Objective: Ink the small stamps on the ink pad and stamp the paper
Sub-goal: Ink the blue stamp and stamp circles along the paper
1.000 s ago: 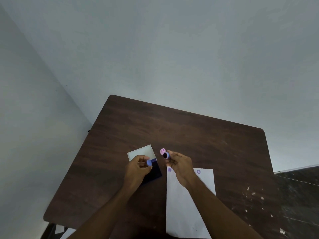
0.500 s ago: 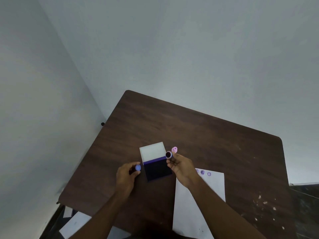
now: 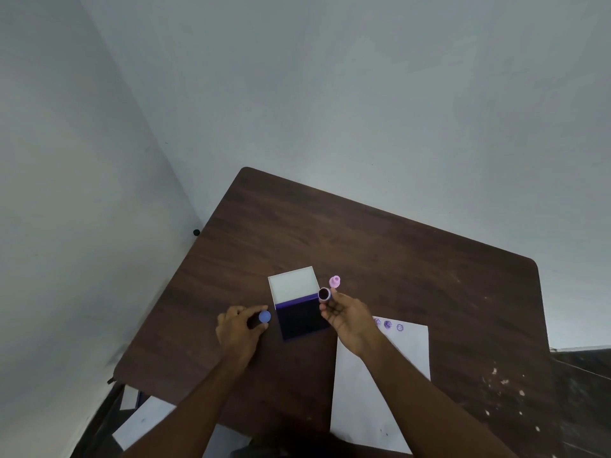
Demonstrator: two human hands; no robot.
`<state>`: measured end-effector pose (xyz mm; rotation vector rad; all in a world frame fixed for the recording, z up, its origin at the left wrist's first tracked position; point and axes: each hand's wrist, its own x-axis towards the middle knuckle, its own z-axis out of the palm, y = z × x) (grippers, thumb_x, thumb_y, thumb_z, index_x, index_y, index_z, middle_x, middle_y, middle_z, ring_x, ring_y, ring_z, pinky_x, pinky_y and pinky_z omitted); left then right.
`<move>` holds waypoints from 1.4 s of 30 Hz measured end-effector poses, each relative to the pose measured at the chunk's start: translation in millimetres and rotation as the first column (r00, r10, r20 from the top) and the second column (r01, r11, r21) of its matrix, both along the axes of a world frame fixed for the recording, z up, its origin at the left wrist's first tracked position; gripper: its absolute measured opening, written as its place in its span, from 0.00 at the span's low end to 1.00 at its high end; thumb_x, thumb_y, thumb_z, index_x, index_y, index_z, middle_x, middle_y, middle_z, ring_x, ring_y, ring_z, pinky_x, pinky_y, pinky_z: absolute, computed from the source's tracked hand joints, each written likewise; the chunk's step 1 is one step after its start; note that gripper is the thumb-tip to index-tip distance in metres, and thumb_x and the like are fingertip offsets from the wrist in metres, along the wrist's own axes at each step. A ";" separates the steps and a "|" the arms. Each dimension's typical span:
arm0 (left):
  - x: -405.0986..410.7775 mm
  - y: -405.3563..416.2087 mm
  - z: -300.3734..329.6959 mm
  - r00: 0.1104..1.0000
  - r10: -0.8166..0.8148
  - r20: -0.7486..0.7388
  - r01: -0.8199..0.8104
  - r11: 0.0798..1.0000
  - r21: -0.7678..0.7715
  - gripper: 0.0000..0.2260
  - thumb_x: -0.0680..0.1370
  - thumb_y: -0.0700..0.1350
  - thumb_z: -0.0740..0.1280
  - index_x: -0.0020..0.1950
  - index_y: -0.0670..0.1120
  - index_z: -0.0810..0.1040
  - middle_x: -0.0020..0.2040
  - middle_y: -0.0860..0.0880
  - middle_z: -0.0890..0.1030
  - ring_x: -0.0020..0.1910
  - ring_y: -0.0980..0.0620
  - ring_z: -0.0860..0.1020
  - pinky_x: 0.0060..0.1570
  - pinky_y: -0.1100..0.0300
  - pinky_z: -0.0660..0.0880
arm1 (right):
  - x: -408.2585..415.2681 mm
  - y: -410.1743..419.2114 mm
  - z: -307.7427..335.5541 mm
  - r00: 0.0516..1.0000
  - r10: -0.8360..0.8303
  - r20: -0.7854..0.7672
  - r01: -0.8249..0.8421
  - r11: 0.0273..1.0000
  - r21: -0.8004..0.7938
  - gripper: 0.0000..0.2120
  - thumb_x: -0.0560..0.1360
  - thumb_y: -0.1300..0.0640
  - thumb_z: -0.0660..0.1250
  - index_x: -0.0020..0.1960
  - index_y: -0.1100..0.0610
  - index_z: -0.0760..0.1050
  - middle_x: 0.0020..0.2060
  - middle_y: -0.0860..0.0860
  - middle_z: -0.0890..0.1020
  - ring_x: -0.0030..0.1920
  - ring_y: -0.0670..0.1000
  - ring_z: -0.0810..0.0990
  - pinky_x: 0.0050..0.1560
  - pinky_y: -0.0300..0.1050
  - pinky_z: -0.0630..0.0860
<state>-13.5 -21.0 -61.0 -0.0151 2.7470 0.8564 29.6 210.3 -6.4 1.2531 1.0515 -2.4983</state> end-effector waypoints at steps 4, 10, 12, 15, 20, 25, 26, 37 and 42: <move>0.1 -0.3 3.4 1.000 0.002 0.008 -0.002 1.000 0.020 0.18 0.69 0.48 0.76 0.57 0.61 0.80 0.54 0.51 0.76 0.54 0.48 0.70 0.54 0.55 0.69 | 0.9 -5.4 0.8 1.000 0.008 -0.017 -0.008 1.000 -0.025 0.08 0.76 0.61 0.67 0.49 0.64 0.82 0.44 0.60 0.84 0.45 0.55 0.81 0.56 0.51 0.77; -1.1 -4.1 8.2 0.998 -0.032 0.059 0.028 0.998 0.064 0.25 0.67 0.46 0.77 0.63 0.57 0.77 0.55 0.51 0.77 0.57 0.50 0.73 0.56 0.60 0.64 | -0.2 -10.6 -1.2 1.000 0.014 -0.018 -0.015 0.999 -0.045 0.09 0.76 0.59 0.68 0.44 0.61 0.85 0.42 0.59 0.85 0.43 0.54 0.82 0.51 0.48 0.79; -0.1 -5.9 8.7 0.997 -0.041 0.068 0.035 0.996 0.077 0.27 0.67 0.45 0.78 0.64 0.56 0.77 0.55 0.51 0.77 0.57 0.51 0.73 0.54 0.63 0.63 | -0.6 -11.3 -1.7 1.000 0.018 -0.020 -0.019 0.998 -0.057 0.08 0.76 0.59 0.68 0.44 0.61 0.86 0.42 0.58 0.86 0.43 0.53 0.83 0.49 0.47 0.81; 2.0 -6.8 8.7 0.996 -0.049 0.070 0.044 0.997 0.068 0.28 0.67 0.45 0.78 0.65 0.54 0.76 0.57 0.50 0.77 0.58 0.51 0.72 0.54 0.63 0.63 | 0.1 -11.2 -3.4 0.999 0.025 -0.041 -0.028 0.997 -0.066 0.07 0.75 0.60 0.69 0.47 0.61 0.85 0.44 0.58 0.85 0.45 0.53 0.82 0.49 0.46 0.81; 9.7 2.5 9.0 0.994 -0.101 -0.037 0.104 0.991 0.085 0.23 0.71 0.49 0.75 0.65 0.53 0.75 0.60 0.51 0.73 0.60 0.52 0.70 0.58 0.59 0.69 | 2.8 -12.5 -8.1 0.997 0.060 -0.043 -0.055 0.994 0.093 0.09 0.73 0.59 0.72 0.51 0.62 0.83 0.46 0.58 0.86 0.44 0.52 0.83 0.51 0.47 0.82; 13.5 18.3 7.0 0.946 -0.299 -0.122 0.308 0.950 0.059 0.28 0.70 0.55 0.73 0.68 0.51 0.72 0.64 0.50 0.75 0.61 0.55 0.70 0.59 0.63 0.65 | 2.0 -18.5 -11.5 0.953 0.289 0.094 -0.273 0.682 0.678 0.09 0.72 0.55 0.74 0.48 0.59 0.81 0.33 0.52 0.84 0.30 0.48 0.79 0.32 0.40 0.79; 13.8 21.5 7.0 0.939 -0.318 -0.129 0.326 0.944 0.048 0.30 0.69 0.56 0.73 0.69 0.50 0.72 0.65 0.50 0.75 0.63 0.53 0.70 0.60 0.61 0.64 | 0.4 -21.2 -12.5 0.931 0.327 0.162 -0.332 0.572 0.751 0.09 0.72 0.53 0.73 0.47 0.58 0.81 0.32 0.51 0.84 0.30 0.47 0.80 0.33 0.40 0.80; 11.5 27.8 -4.3 0.909 -0.413 -0.053 0.409 0.910 -0.068 0.41 0.64 0.58 0.76 0.73 0.48 0.65 0.71 0.48 0.70 0.70 0.49 0.66 0.68 0.55 0.62 | -21.4 -42.5 -21.9 0.511 0.525 0.681 -0.736 -0.142 0.662 0.16 0.77 0.50 0.64 0.60 0.59 0.74 0.58 0.57 0.79 0.56 0.54 0.78 0.60 0.44 0.71; 7.6 29.0 -2.6 0.924 -0.379 -0.056 0.374 0.924 -0.076 0.39 0.62 0.57 0.77 0.71 0.50 0.69 0.68 0.52 0.74 0.63 0.51 0.69 0.61 0.58 0.66 | -37.1 -44.2 -25.5 0.329 0.535 0.778 -0.843 -0.205 0.497 0.22 0.77 0.52 0.66 0.67 0.59 0.68 0.65 0.57 0.74 0.64 0.56 0.73 0.68 0.48 0.66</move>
